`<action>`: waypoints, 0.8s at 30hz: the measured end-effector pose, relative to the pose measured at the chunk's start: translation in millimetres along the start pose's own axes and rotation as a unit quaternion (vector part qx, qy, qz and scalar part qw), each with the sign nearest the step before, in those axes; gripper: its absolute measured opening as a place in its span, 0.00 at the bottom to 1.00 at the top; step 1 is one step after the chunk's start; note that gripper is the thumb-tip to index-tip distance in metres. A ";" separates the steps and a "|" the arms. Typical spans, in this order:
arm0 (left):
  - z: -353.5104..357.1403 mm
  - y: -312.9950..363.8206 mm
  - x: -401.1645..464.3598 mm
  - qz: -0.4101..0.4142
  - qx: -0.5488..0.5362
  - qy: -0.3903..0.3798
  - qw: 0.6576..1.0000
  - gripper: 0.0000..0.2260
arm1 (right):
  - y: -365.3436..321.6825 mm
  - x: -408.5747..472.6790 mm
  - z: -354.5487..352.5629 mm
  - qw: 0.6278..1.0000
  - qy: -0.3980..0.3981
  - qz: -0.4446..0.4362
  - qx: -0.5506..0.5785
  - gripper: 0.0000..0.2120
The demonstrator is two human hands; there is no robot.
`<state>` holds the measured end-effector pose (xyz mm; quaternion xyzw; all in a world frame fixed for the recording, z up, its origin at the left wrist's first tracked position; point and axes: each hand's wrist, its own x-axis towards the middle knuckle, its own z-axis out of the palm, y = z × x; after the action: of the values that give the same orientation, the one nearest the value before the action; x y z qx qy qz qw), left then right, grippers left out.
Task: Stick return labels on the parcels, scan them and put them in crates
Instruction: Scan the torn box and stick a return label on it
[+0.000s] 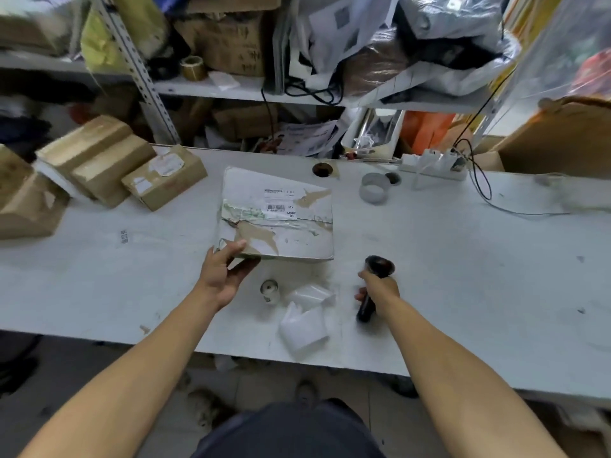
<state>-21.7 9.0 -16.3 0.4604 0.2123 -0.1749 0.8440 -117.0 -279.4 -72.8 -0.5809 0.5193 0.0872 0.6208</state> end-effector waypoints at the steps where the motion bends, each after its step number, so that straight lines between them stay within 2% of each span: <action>1: -0.2 0.0 1.1 0.000 -0.004 0.005 1.000 0.11 | -4.6 -2.3 1.2 1.000 0.002 -0.008 -0.008 0.14; 3: 0.2 0.6 0.4 0.004 0.000 0.002 1.000 0.06 | -22.2 -13.3 3.5 0.999 -0.005 -0.032 -0.017 0.10; 5: 0.4 1.2 0.4 0.009 -0.001 0.003 1.000 0.04 | -51.9 -30.0 6.9 0.997 -0.048 -0.063 -0.014 0.07; 9: -3.0 7.6 3.5 0.027 -0.018 0.003 0.999 0.17 | -121.5 -80.0 11.7 0.973 -0.192 -0.128 -0.019 0.03; 12: -4.2 14.0 4.1 0.034 -0.024 0.008 0.999 0.20 | -156.4 -122.0 11.9 0.950 -0.253 -0.173 -0.052 0.04; 17: -5.0 23.1 4.1 0.051 -0.026 0.012 0.998 0.27 | -181.5 -163.6 10.1 0.935 -0.292 -0.180 -0.086 0.07; 20: -8.7 26.5 2.3 0.055 -0.034 0.023 0.998 0.25 | -184.5 -173.9 11.5 0.931 -0.298 -0.183 -0.106 0.06; 24: -13.7 27.4 2.4 0.059 -0.037 0.032 0.997 0.27 | -186.1 -178.7 14.8 0.928 -0.296 -0.198 -0.108 0.06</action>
<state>-8.9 34.6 -4.9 0.4456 0.2180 -0.1021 0.8622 -56.1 -236.7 174.7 -0.6831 0.1741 0.1859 0.6844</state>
